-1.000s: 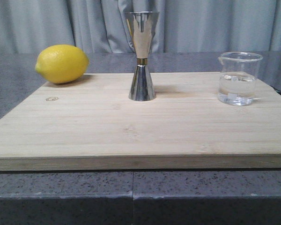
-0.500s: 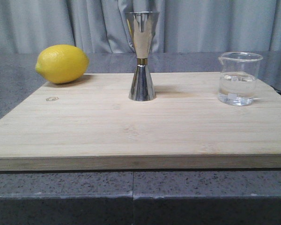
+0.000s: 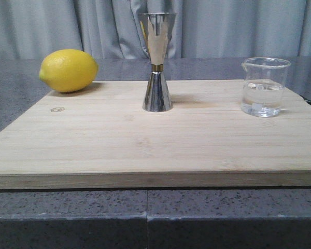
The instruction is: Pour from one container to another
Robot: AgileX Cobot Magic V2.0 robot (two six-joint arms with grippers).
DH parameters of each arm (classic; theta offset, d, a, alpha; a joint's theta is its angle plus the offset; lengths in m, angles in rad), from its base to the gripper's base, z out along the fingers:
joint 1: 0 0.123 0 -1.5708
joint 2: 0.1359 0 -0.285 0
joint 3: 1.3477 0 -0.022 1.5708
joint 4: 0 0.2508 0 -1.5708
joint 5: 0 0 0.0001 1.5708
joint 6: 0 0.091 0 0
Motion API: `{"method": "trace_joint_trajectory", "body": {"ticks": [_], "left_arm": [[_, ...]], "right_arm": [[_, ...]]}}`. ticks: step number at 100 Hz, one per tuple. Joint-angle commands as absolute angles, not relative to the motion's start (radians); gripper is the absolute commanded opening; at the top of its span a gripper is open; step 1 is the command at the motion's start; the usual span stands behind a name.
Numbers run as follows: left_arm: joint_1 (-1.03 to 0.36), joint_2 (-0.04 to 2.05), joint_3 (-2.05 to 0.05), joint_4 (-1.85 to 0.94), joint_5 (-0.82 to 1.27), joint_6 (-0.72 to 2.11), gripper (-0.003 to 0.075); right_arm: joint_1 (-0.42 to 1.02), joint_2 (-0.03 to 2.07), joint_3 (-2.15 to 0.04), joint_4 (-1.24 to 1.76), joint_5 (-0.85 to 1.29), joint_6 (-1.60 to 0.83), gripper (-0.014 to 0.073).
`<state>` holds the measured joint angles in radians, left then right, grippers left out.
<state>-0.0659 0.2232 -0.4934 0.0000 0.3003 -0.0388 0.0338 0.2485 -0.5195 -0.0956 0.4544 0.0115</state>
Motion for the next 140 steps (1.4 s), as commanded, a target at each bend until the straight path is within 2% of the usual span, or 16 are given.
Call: {"method": "trace_joint_trajectory", "body": {"ticks": [1, 20, 56, 102, 140], "left_arm": [[-0.063, 0.244, -0.529, -0.008, 0.194, -0.039, 0.0608], [-0.063, 0.244, -0.529, -0.029, 0.183, -0.039, 0.0608], [-0.063, 0.244, -0.529, -0.029, 0.168, -0.039, 0.0608], [-0.063, 0.244, -0.529, -0.029, 0.186, -0.039, 0.0608], [-0.065, 0.282, -0.544, -0.032, 0.240, -0.039, 0.0608]], "right_arm": [[0.033, 0.270, -0.555, -0.100, 0.371, 0.007, 0.0544], [0.033, 0.279, -0.567, -0.089, 0.392, 0.007, 0.0544], [0.033, 0.399, -0.679, -0.070, 0.556, 0.007, 0.0544], [0.033, 0.527, -0.751, -0.059, 0.592, 0.007, 0.0544], [0.033, 0.539, -0.814, -0.051, 0.650, 0.007, 0.0544]]}}
